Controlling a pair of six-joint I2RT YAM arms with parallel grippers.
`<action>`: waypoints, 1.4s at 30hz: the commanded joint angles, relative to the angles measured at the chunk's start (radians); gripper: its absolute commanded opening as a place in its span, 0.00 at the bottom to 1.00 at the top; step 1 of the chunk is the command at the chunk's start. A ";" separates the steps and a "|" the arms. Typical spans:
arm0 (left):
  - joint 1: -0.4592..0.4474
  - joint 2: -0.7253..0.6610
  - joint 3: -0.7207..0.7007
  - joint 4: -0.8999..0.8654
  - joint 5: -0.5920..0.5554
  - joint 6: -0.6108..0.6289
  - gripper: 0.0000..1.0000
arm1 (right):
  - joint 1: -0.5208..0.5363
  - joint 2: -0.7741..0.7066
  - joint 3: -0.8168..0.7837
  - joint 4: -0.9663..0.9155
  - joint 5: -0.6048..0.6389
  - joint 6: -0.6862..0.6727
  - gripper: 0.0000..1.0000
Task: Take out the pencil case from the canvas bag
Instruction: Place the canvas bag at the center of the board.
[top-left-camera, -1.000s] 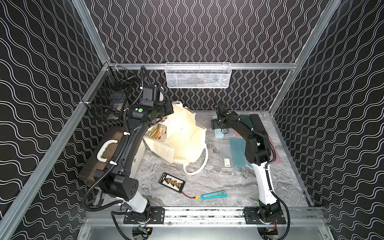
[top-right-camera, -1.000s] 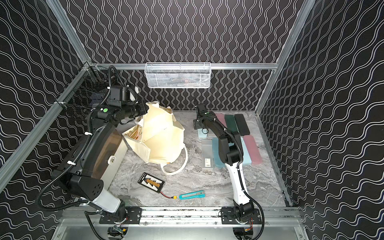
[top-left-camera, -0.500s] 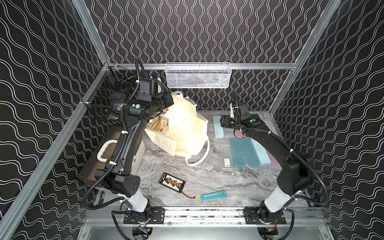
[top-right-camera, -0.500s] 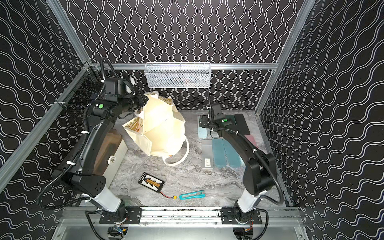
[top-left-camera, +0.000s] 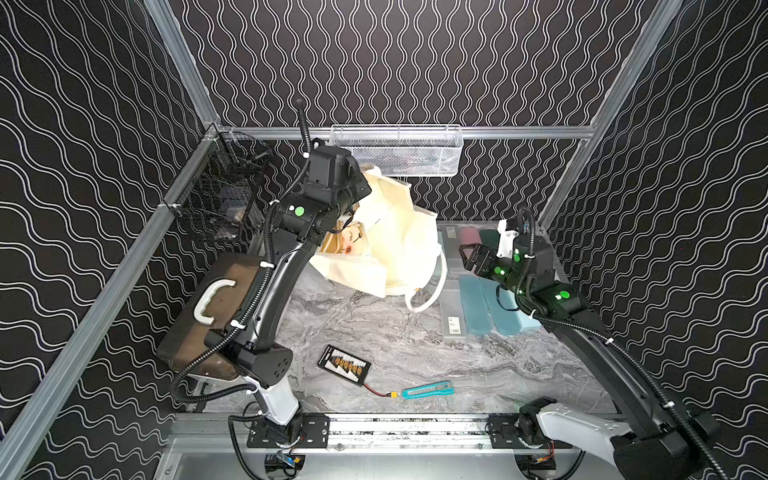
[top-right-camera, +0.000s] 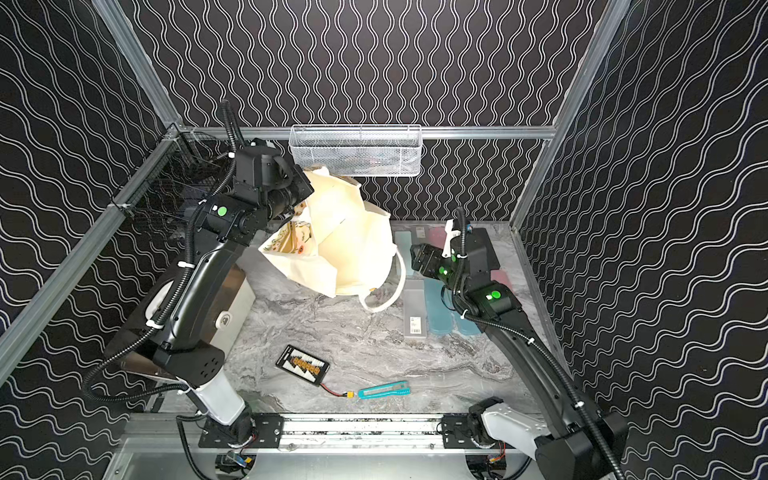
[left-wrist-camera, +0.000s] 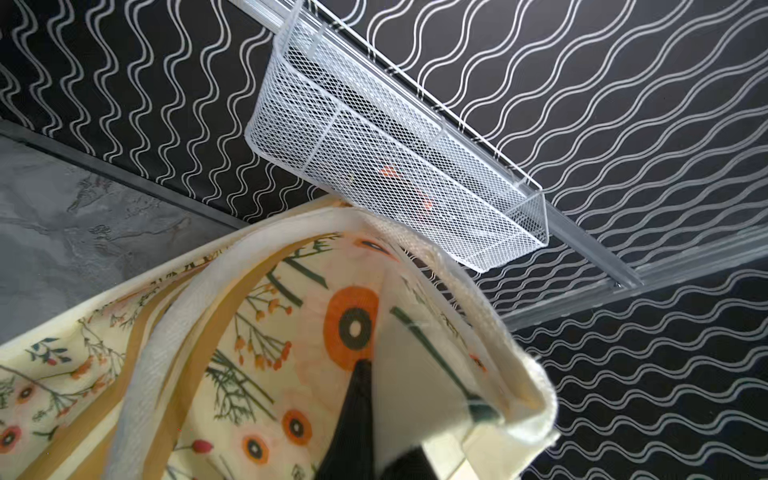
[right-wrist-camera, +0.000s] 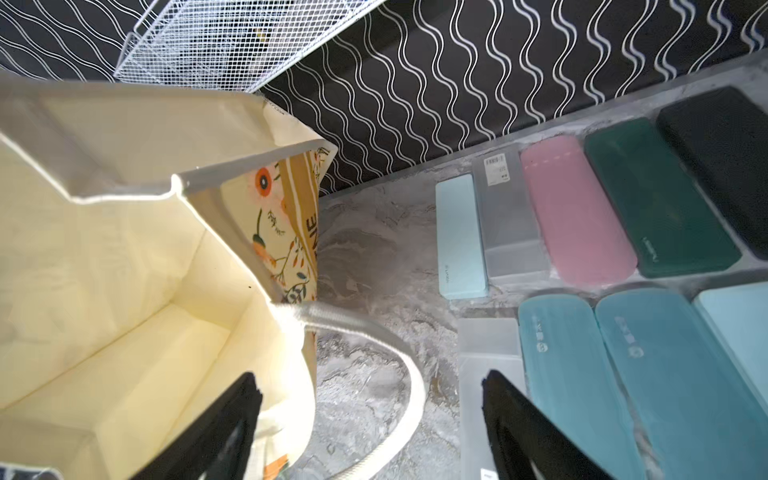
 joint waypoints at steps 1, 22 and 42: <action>-0.033 0.010 0.029 0.037 -0.184 -0.106 0.00 | 0.000 -0.029 -0.044 0.059 -0.094 0.142 0.85; -0.248 0.029 0.089 0.028 -0.488 -0.187 0.00 | 0.054 0.124 -0.248 0.430 -0.213 0.575 0.86; -0.315 0.033 0.090 0.053 -0.553 -0.152 0.00 | 0.095 0.127 -0.271 0.471 -0.188 0.620 0.11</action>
